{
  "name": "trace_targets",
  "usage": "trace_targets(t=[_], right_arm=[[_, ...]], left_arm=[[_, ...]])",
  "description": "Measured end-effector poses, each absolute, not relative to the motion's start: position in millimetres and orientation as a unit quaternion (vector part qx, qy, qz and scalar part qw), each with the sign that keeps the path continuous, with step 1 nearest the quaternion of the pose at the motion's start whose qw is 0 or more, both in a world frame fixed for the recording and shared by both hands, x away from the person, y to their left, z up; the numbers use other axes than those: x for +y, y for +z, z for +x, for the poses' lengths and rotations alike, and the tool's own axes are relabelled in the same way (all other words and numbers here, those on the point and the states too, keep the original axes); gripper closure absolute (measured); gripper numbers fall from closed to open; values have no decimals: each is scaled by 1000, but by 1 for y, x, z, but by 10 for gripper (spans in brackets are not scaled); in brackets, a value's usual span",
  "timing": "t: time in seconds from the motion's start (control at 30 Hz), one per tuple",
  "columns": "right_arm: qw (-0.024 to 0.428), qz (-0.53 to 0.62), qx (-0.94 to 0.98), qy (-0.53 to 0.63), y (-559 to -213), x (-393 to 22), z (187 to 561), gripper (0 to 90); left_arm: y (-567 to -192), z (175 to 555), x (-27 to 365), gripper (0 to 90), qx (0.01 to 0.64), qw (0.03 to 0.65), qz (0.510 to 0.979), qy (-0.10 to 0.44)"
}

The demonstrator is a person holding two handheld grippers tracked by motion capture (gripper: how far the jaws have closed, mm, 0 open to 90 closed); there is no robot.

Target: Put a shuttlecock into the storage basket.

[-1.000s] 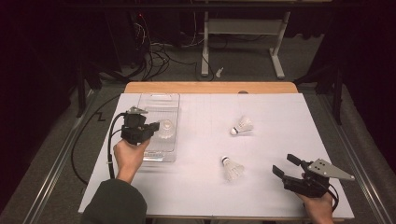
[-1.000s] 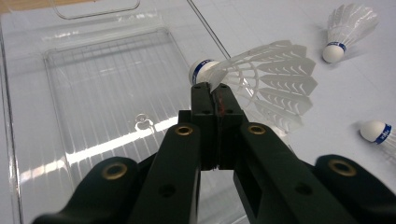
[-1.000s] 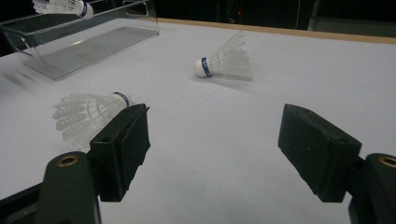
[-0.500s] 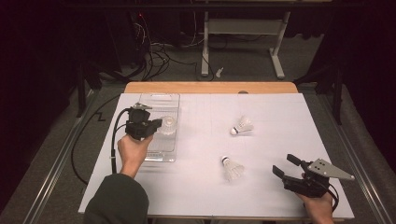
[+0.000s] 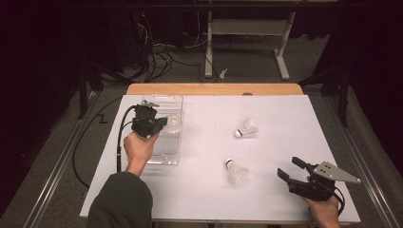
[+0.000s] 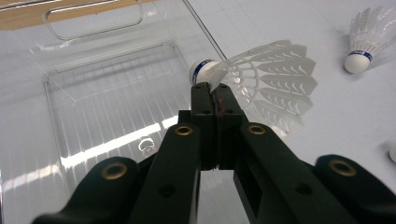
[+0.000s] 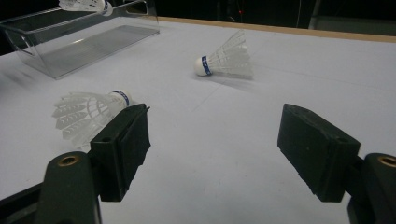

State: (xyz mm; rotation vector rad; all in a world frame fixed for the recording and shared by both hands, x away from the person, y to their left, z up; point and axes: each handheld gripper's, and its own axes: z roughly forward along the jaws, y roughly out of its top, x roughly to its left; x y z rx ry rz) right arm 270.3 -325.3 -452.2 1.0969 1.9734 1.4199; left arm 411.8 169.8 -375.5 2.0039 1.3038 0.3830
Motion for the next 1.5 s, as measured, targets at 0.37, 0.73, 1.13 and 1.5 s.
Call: trace_targets(t=[0.37,0.73,1.13,1.5], right_arm=[[233,399,720,518,-452,-326,271,255],[230,398,722,517,-453,-325,271,255],[230,399,722,517,-453,-325,271,255],[232,397,723,517,-453,-325,271,257]], left_arm=[[-382,428,174,893,524,334,768,155],[-390,439,179,891,544,330,756,154],[-393,441,180,730,540,333,758,152],[-395,430,181,519,536,329,763,148]])
